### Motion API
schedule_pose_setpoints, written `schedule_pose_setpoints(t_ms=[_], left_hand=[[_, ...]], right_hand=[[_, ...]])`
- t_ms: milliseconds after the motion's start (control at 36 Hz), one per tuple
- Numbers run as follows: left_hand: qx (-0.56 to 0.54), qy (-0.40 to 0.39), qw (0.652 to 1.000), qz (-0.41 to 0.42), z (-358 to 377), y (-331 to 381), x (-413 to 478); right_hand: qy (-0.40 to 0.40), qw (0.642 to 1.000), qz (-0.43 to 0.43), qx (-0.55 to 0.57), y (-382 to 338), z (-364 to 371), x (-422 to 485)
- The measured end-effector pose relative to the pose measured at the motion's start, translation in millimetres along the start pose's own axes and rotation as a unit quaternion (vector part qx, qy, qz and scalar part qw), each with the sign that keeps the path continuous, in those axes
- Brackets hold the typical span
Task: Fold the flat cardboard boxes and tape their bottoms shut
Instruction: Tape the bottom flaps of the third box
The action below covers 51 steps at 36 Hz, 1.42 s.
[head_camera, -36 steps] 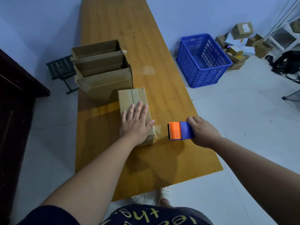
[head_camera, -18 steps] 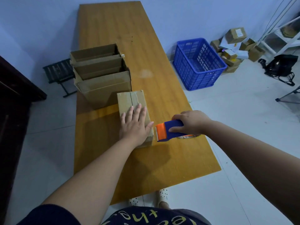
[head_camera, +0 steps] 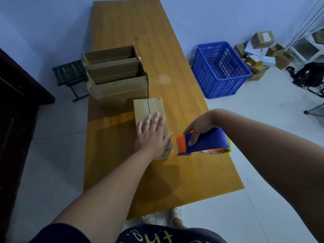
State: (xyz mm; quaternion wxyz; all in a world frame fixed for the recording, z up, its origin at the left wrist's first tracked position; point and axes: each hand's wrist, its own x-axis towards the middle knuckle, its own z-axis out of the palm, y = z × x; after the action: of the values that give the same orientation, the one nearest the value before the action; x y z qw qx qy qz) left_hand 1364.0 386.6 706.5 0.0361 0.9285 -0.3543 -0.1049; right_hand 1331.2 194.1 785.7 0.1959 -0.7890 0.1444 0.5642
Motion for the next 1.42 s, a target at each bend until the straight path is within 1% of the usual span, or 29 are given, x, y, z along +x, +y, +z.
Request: schedule_pose_setpoints(t_ms=[56,111,167,250,389,528,778,889,1056,1139,1167,1222,1250,1278,1333,1417], left_hand=[[0.002,0.002,1.0,0.001,0,0,0],[0.001,0.003,1.0,0.002,0,0,-1],[-0.001,0.001,1.0,0.002,-1,0,-1],[0.0,-0.001,1.0,0.004,-2,0,-1],[0.003,0.0,1.0,0.007,-1,0,-1],[0.001,0.002,1.0,0.009,-2,0,0],[0.006,-0.003,1.0,0.01,-3,0,0],[0.007,-0.005,1.0,0.009,-3,0,0],[0.015,-0.009,1.0,0.012,-5,1,-2],[0.011,-0.011,1.0,0.011,-6,1,-3],[0.008,-0.011,1.0,0.011,-6,1,-2],[0.001,-0.015,1.0,0.014,-6,-1,-2],[-0.003,-0.019,1.0,0.016,-6,-1,-2],[-0.005,-0.021,1.0,0.018,-5,-2,-1],[-0.008,-0.021,1.0,0.015,-4,-1,-1],[-0.007,-0.019,1.0,0.009,-3,0,1]], right_hand=[[-0.047,0.999,0.009,0.017,-1,-3,2],[-0.071,0.997,0.021,0.019,-1,-4,7],[-0.06,0.998,0.034,0.012,-2,-4,11],[-0.022,0.998,0.057,-0.01,-3,-3,18],[-0.006,0.997,0.068,-0.028,-4,-1,21],[-0.018,0.998,0.059,-0.034,-9,1,21],[0.014,0.999,0.037,-0.023,-19,14,28],[0.045,0.997,0.026,-0.059,-25,16,24],[0.06,0.994,0.023,-0.084,-29,18,24],[0.093,0.991,0.016,-0.093,-30,22,21],[0.112,0.987,0.02,-0.114,-30,26,21],[0.184,0.961,0.055,-0.197,-17,39,27],[0.207,0.949,0.081,-0.224,-7,49,30],[0.211,0.948,0.106,-0.214,5,59,37],[0.21,0.958,0.139,-0.136,27,79,47],[0.281,0.947,0.14,-0.07,39,96,54]])
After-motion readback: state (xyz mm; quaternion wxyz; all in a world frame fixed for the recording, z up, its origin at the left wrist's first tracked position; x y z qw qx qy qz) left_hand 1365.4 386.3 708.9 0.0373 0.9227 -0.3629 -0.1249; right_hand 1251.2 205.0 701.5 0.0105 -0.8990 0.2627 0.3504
